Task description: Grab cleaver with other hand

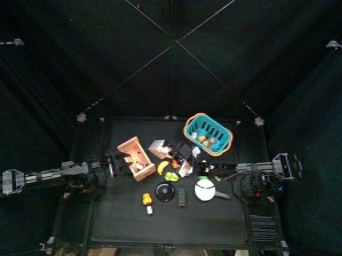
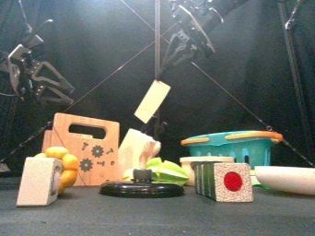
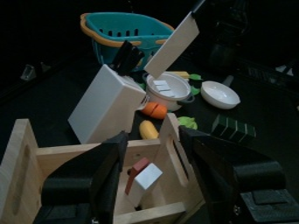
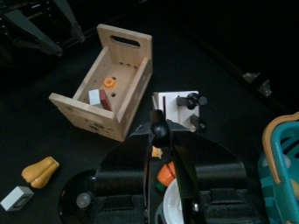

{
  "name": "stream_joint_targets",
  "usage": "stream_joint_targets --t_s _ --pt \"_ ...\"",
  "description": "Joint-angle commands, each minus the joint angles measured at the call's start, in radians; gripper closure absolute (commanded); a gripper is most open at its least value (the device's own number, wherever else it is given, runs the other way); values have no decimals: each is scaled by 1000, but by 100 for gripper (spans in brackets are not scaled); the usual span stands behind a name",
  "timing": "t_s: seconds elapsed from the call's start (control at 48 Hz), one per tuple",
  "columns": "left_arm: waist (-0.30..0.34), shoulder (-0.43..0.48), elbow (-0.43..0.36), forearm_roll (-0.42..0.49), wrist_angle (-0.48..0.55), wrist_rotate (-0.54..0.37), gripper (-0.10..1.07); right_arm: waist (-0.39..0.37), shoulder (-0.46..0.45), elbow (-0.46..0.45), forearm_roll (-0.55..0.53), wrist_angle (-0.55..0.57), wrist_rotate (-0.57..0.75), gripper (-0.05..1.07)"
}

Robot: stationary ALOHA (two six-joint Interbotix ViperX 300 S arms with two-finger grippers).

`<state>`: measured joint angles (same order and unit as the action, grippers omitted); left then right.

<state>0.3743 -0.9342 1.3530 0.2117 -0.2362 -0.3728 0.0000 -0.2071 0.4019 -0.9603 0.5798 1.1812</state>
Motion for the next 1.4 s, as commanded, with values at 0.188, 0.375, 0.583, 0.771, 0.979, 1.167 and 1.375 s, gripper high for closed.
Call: stream_joint_targets --t_s 0.188,0.375,0.583,0.771,0.979,1.167,1.375 --pt "-44 8 -21 144 -103 0 10 -2 -196 193 -86 -351 0 51" --pt "-137 120 -41 193 -321 0 10 -52 -219 307 -147 -621 -9 51" --pt "-199 360 -156 193 -385 0 10 -92 -239 328 -161 -652 -11 51" --pt "-201 554 -268 192 -400 2 10 -92 -238 330 -161 -683 -11 51" --pt "-221 721 -345 190 -482 2 11 -92 -239 333 -161 -684 -11 51" --pt "-221 787 -377 178 -523 2 16 -92 -242 336 -161 -686 -11 51" --pt "-216 787 -368 164 -528 2 54 -92 -250 341 -161 -686 -11 51"
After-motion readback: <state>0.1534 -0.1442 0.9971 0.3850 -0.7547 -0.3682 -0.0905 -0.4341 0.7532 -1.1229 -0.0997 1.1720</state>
